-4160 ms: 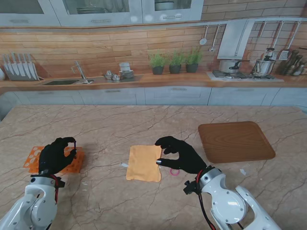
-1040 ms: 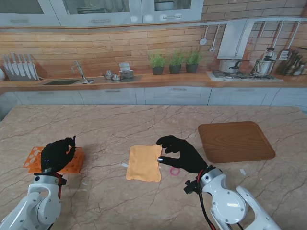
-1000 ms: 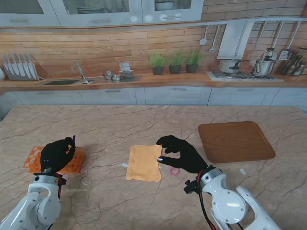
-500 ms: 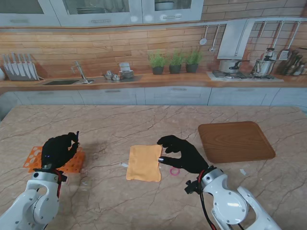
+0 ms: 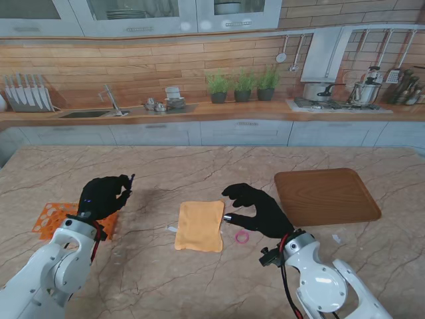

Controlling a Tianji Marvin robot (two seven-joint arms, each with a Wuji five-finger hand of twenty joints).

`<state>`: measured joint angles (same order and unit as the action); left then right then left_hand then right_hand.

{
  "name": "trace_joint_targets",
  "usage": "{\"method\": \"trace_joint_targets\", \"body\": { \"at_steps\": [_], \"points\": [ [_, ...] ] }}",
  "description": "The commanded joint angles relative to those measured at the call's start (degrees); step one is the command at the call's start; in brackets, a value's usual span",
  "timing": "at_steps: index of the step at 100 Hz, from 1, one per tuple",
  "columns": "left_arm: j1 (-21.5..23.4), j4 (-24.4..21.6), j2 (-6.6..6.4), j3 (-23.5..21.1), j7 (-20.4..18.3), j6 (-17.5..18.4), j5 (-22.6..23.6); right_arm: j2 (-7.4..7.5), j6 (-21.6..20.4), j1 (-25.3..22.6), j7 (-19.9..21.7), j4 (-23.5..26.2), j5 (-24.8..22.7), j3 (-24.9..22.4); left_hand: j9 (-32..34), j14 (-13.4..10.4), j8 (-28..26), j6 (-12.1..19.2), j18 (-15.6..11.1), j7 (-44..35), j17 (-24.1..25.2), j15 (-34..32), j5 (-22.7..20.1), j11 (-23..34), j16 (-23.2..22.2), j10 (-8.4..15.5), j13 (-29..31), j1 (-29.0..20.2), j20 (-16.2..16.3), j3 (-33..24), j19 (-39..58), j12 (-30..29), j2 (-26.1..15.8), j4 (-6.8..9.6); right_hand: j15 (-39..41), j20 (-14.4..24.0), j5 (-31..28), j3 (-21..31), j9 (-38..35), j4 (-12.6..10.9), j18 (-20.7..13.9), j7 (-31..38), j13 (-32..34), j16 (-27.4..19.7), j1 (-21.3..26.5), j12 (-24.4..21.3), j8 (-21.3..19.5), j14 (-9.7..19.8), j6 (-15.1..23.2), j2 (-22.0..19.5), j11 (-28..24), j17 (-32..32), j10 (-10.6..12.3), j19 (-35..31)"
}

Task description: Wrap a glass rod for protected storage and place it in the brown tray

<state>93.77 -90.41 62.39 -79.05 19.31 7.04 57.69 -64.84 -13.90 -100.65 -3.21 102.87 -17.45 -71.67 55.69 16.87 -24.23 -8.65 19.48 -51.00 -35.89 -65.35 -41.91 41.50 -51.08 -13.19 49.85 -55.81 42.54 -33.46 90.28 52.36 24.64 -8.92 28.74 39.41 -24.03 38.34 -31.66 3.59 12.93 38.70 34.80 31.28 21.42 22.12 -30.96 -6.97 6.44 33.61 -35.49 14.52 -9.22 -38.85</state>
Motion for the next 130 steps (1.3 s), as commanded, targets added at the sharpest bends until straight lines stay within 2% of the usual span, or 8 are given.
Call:
{"method": "trace_joint_targets", "body": {
  "at_steps": [1,11,13,17,20,47,76,130],
  "points": [
    [-1.35,-0.38,0.18,1.17,-0.74,0.53,0.42,-0.34,-0.47,-0.26,-0.55,0.57,0.14,-0.16,-0.55,0.51,-1.35,1.03,0.49,-2.18,0.45,-0.16,-0.29,1.10,-0.13,-1.10,-0.72,-2.84,-0.51,-1.76,2.43,0.45,-1.74,-0.23,0.39,1.63,-0.55,0.35,-0.95,-1.31,-0.10,-0.21,0.28,0.49,-2.77,0.55,-0.50,0.79,1.55,-1.19,-0.23,-0.62,0.64,-1.37],
    [-3.30,0.27,0.05,3.45,-2.56,0.38,-0.07,-0.43,-0.95,-0.25,-0.85,0.48,0.43,-0.59,-0.55,0.44,-1.48,1.11,0.44,-2.19,0.69,0.00,-0.32,1.06,-0.13,-0.77,-0.88,-2.87,-0.51,-1.68,2.26,0.60,-1.70,-0.21,0.37,1.64,-0.50,0.35,-0.89,-1.30,-0.07,-0.25,0.24,0.49,-2.77,0.56,-0.50,0.84,1.56,-1.23,-0.22,-0.62,0.65,-1.37],
    [-3.65,0.37,0.03,3.85,-3.00,0.36,-0.24,-0.43,-1.01,-0.28,-0.89,0.46,0.40,-0.71,-0.77,0.48,-1.51,1.12,0.44,-2.17,0.74,0.02,-0.32,0.88,-0.14,-2.19,-0.89,-2.94,-0.50,-1.69,2.22,0.54,-1.62,-0.19,0.38,1.64,-0.52,0.36,-0.91,-1.31,-0.09,-0.24,0.25,0.49,-2.76,0.57,-0.50,0.86,1.54,-1.23,-0.23,-0.59,0.66,-1.38],
    [-4.35,0.55,-0.04,4.70,-4.00,0.32,-0.56,-0.46,-1.06,-0.39,-1.02,0.42,0.31,-0.95,-0.61,0.50,-1.55,1.12,0.44,-2.14,0.76,0.07,-0.32,1.05,-0.17,-0.90,-0.90,-2.90,-0.47,-1.65,2.18,0.71,-1.69,-0.18,0.36,1.65,-0.51,0.37,-0.90,-1.31,-0.11,-0.25,0.23,0.49,-2.75,0.57,-0.50,0.88,1.57,-1.22,-0.23,-0.59,0.62,-1.39],
    [-4.85,0.62,-0.11,5.32,-4.95,0.31,-0.78,-0.49,-1.04,-0.48,-1.16,0.39,0.30,-1.10,-0.70,0.51,-1.58,1.14,0.46,-2.15,0.79,0.08,-0.36,0.94,-0.19,-1.68,-0.90,-2.92,-0.45,-1.66,2.16,0.68,-1.65,-0.16,0.39,1.65,-0.52,0.39,-0.96,-1.32,-0.08,-0.25,0.30,0.50,-2.72,0.58,-0.51,0.86,1.61,-1.22,-0.25,-0.58,0.54,-1.39],
    [-10.15,2.89,-0.77,11.39,-11.75,1.15,-2.46,-0.67,-1.41,-1.42,-2.13,0.52,0.05,-2.38,-0.21,-0.03,-1.70,1.54,0.10,-2.22,0.18,-0.29,-0.57,1.27,-0.51,-0.72,-0.39,-2.06,-0.05,-2.17,2.72,0.99,-1.24,-0.12,0.39,1.67,-0.53,0.37,-0.92,-1.30,-0.03,-0.27,0.24,0.51,-2.76,0.60,-0.54,0.83,1.60,-1.22,-0.23,-0.58,0.63,-1.41],
    [-16.27,7.35,-0.79,19.20,-15.98,0.90,-6.09,-0.95,-1.42,-1.84,-3.56,0.49,-0.57,-3.03,1.13,-0.19,-0.46,1.72,0.05,-3.02,-1.41,-1.16,-1.86,2.26,-0.57,-0.67,1.17,1.22,-0.20,-7.49,3.92,0.78,1.40,-0.56,0.43,1.66,-0.54,0.40,-1.01,-1.32,-0.08,-0.23,0.29,0.53,-2.79,0.61,-0.58,0.81,1.54,-1.26,-0.28,-0.56,0.61,-1.42],
    [-25.60,13.65,-0.67,31.29,-20.08,1.33,-8.99,-1.13,0.24,-0.72,-3.83,-0.63,-0.27,-3.05,1.27,-1.00,-0.66,2.09,-0.79,-3.91,-2.91,-1.90,-1.57,3.12,-0.46,-0.41,1.96,2.22,-0.99,-8.47,5.06,0.81,1.73,-0.66,0.55,1.65,-0.55,0.48,-1.01,-1.34,-0.03,-0.18,0.23,0.57,-2.87,0.63,-0.61,0.75,1.57,-1.43,-0.39,-0.62,0.56,-1.48]
  ]
}}
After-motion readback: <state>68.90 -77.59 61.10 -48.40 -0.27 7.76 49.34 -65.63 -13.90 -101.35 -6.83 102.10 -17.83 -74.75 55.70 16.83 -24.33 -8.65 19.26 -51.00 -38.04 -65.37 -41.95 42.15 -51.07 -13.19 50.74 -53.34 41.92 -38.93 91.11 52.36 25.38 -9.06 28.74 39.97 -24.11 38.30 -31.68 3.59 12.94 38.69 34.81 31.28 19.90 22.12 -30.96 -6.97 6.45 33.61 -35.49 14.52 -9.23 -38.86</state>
